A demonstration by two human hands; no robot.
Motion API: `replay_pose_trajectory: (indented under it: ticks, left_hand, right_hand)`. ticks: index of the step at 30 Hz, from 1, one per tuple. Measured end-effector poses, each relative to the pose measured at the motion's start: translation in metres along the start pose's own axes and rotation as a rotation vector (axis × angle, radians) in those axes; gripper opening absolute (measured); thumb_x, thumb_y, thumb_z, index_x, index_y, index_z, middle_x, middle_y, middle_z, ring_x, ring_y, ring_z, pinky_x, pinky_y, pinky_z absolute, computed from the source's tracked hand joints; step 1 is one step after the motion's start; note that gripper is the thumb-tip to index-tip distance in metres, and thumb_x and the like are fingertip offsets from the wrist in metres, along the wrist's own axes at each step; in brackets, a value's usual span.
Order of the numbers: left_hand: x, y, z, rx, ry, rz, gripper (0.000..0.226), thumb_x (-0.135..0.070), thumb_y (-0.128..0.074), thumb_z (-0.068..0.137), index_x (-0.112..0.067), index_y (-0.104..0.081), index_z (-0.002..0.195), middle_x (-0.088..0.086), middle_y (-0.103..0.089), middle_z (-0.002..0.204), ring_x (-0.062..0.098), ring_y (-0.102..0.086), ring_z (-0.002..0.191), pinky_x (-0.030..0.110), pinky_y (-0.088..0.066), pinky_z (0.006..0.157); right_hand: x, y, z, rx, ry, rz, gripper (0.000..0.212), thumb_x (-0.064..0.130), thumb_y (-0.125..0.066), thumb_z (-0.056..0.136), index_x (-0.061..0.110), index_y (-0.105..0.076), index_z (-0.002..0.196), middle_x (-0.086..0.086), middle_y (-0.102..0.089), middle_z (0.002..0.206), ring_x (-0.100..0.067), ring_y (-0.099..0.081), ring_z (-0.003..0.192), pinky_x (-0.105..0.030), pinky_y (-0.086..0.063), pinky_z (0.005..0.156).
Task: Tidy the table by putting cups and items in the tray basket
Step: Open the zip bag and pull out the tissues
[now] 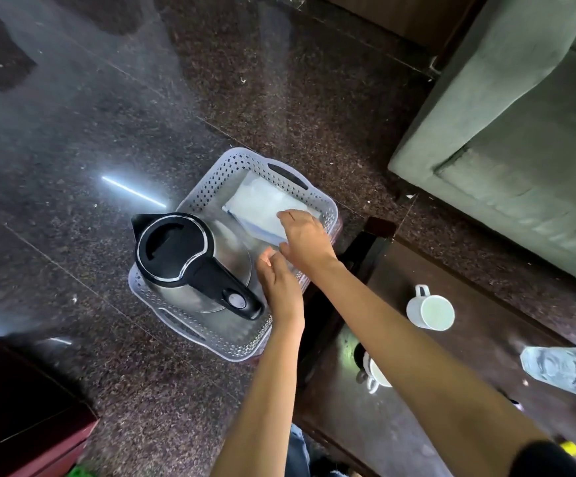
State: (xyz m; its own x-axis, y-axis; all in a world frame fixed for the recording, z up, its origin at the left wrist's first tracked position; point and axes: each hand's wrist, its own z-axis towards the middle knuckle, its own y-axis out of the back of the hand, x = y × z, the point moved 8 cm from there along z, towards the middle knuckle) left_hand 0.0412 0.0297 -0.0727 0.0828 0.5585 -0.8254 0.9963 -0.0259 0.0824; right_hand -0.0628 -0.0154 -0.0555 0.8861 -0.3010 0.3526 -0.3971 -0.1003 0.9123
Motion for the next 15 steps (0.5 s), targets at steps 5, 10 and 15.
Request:
replay_pose_trajectory:
  ticks: [5, 10, 15]
  left_hand:
    - [0.009, 0.009, 0.010, -0.049, 0.048, -0.005, 0.042, -0.028, -0.030, 0.101, -0.007, -0.040, 0.136, 0.015, -0.042, 0.143, 0.027, -0.041, 0.131, 0.047, -0.034, 0.110]
    - [0.013, 0.007, 0.011, -0.043, 0.057, 0.025, 0.038, -0.025, -0.033, 0.101, -0.005, -0.042, 0.132, 0.017, -0.046, 0.137, 0.027, -0.046, 0.123, 0.042, -0.037, 0.107]
    - [0.006, 0.000, 0.006, -0.009, 0.061, 0.001, 0.043, -0.023, -0.034, 0.101, -0.008, -0.028, 0.141, 0.007, -0.037, 0.139, 0.013, -0.041, 0.114, 0.027, -0.035, 0.093]
  right_hand:
    - [-0.002, -0.026, 0.018, 0.144, -0.108, -0.189, 0.049, 0.012, -0.066, 0.086, 0.008, -0.042, 0.128, -0.012, -0.054, 0.125, -0.029, -0.053, 0.116, -0.034, -0.044, 0.096]
    - [-0.003, -0.033, 0.022, 0.130, -0.080, -0.252, 0.044, 0.002, -0.060, 0.087, 0.006, -0.042, 0.127, -0.012, -0.053, 0.126, -0.025, -0.055, 0.115, -0.030, -0.049, 0.087]
    - [-0.002, -0.028, 0.020, 0.115, -0.039, -0.235, 0.040, -0.001, -0.055, 0.090, 0.001, -0.041, 0.127, -0.016, -0.055, 0.123, -0.032, -0.058, 0.112, -0.036, -0.052, 0.083]
